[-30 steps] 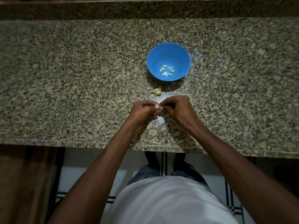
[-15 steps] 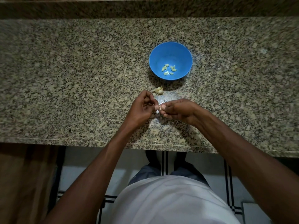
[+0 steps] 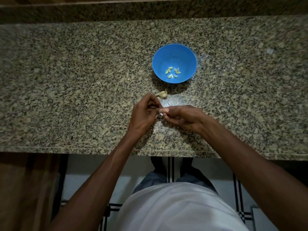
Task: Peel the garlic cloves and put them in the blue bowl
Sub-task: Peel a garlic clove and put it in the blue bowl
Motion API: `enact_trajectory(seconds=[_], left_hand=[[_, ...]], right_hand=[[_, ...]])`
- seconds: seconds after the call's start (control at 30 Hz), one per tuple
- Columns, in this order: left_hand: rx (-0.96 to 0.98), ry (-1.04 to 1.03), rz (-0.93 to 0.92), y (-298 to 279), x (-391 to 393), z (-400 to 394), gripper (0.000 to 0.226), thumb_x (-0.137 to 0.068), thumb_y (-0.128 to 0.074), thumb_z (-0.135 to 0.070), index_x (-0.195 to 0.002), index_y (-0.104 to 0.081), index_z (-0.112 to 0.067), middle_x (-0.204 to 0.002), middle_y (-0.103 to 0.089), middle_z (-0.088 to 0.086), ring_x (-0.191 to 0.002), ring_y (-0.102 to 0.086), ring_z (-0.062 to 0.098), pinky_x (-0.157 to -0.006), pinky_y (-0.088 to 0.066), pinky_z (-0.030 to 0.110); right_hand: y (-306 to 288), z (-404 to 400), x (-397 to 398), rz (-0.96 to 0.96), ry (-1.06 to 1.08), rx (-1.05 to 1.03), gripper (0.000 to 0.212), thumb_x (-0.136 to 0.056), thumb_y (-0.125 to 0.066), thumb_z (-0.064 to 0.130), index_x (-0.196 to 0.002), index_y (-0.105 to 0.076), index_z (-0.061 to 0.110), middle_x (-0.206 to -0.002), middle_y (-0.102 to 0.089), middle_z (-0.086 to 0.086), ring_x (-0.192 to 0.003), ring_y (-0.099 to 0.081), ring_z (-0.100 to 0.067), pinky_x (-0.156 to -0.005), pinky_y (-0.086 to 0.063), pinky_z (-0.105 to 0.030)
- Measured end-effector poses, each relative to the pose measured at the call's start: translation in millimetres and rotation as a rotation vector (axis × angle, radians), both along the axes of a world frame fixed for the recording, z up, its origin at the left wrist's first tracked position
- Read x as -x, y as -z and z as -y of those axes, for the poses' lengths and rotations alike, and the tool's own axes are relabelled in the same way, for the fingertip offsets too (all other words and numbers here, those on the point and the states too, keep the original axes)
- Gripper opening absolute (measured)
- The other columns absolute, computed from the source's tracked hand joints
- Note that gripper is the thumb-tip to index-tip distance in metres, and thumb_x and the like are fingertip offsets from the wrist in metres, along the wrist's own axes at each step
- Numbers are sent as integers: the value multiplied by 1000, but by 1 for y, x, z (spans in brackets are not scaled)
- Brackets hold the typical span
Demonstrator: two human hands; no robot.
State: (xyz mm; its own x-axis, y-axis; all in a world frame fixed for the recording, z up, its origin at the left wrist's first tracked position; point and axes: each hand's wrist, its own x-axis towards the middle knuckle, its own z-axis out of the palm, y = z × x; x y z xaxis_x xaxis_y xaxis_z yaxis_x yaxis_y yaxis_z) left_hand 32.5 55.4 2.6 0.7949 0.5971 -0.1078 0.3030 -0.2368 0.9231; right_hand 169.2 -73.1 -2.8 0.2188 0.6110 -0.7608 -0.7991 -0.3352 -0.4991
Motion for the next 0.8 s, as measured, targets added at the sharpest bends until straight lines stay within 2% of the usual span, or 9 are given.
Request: enact_trajectory(seconds=[0.13,0.23,0.33,0.43,0.53,0.67,0.8], left_hand=[[306,-225,8,4,-2,9,31,-87,-81,-1,-109,-60,-3,-100,-78,8,-95,-77,19,-84,-64,39],[490,-316,29,1,-7,16,47,-80,-88,-3,-116,-59,2,-102,-79,11,-94,-78,20,-77,-63,30],[553,-358,48,0,-10,18,55,-77,-90,0,-119,-56,6,-102,-78,14,-96,-78,22,-78,-62,29],[565,-343,50,3,-10,17,52,-78,-88,3,-118,-55,1,-99,-79,12,-94,-78,23,-76,-62,29],[542,-304,44,4,-9,16,49,-80,-84,6,-118,-54,-3,-99,-79,11,-91,-78,20,-72,-61,26],[476,-272,29,6,-9,17,45,-82,-81,8,-117,-55,-4,-101,-77,14,-89,-77,15,-72,-60,24],[423,-231,29,10,-8,16,45,-84,-79,8,-119,-56,-6,-103,-75,17,-91,-75,16,-75,-60,24]], right_hand=[[1,0,8,405,70,26,19,-88,-79,-1,-104,-76,-9,-96,-79,-21,-85,-76,-26,-80,-65,-33],[5,-1,13,647,46,42,19,-85,-87,9,-99,-80,-1,-91,-80,-17,-81,-78,-24,-77,-65,-34],[14,-2,18,794,28,80,14,-85,-88,21,-94,-83,11,-83,-81,-5,-81,-79,-21,-76,-66,-40],[16,0,18,799,26,90,12,-88,-85,21,-95,-83,11,-83,-81,-5,-82,-79,-21,-80,-66,-46],[11,3,16,704,38,54,15,-90,-82,13,-100,-80,1,-86,-80,-14,-82,-79,-26,-84,-65,-51],[8,1,13,634,32,59,12,-92,-79,9,-99,-78,-1,-86,-78,-22,-76,-74,-31,-84,-64,-54],[7,-2,8,499,17,74,13,-94,-76,5,-102,-75,-5,-99,-75,-31,-80,-69,-30,-84,-62,-45]])
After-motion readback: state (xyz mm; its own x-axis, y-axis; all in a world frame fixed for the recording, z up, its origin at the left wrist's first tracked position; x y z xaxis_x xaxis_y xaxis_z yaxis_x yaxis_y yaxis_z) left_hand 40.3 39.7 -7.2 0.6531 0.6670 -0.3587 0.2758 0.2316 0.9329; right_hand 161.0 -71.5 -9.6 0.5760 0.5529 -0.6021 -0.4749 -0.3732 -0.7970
